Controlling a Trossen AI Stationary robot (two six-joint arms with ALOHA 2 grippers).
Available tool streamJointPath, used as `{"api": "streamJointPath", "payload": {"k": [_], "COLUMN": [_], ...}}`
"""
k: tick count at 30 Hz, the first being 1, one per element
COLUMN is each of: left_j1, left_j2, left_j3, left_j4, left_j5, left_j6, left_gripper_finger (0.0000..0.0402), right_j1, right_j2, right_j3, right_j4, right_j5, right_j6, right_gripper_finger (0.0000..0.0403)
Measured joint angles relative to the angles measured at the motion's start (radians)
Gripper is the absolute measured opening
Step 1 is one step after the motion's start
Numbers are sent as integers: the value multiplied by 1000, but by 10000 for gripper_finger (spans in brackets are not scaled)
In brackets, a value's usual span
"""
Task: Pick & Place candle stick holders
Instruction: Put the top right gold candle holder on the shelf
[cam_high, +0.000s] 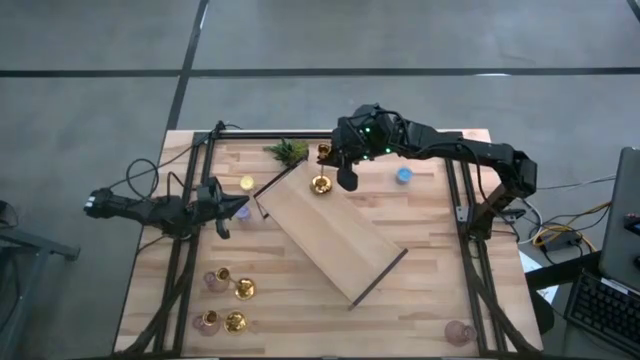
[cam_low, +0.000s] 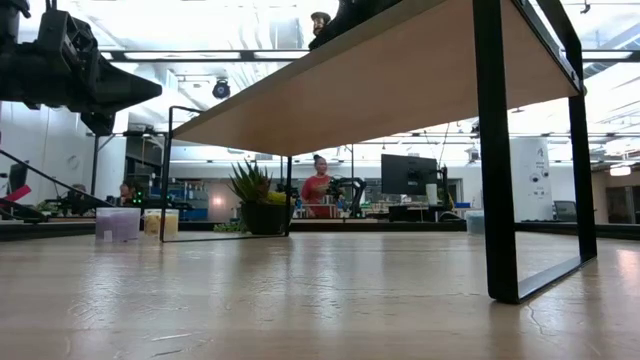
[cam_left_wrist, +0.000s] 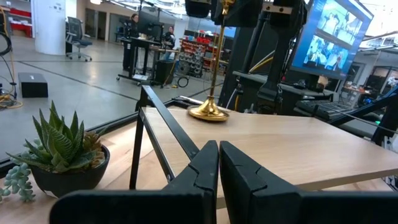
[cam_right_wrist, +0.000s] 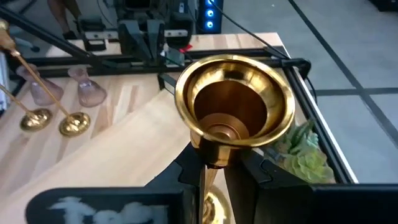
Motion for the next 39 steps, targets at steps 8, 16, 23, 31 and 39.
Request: {"api": "streamJointPath", "payload": {"k": [8, 16, 23, 31, 39], "left_j1": [0, 0, 0, 0, 0], "left_j2": [0, 0, 0, 0, 0], "left_j3": [0, 0, 0, 0, 0], "left_j4": [0, 0, 0, 0, 0], "left_j5": [0, 0, 0, 0, 0], "left_j6": [0, 0, 0, 0, 0], "left_gripper_finger": [19, 19, 19, 19, 19], "right_j1": [0, 9, 33, 41, 32], "right_j2": [9, 9, 9, 9, -18], "right_j3": [0, -1, -3, -3, 2], "right_j4": [15, 8, 8, -2, -65], "right_j5": [-21, -31, -31, -30, -22], "right_j6": [0, -18, -31, -38, -4], "right_gripper_finger": [40, 58, 84, 119, 156]}}
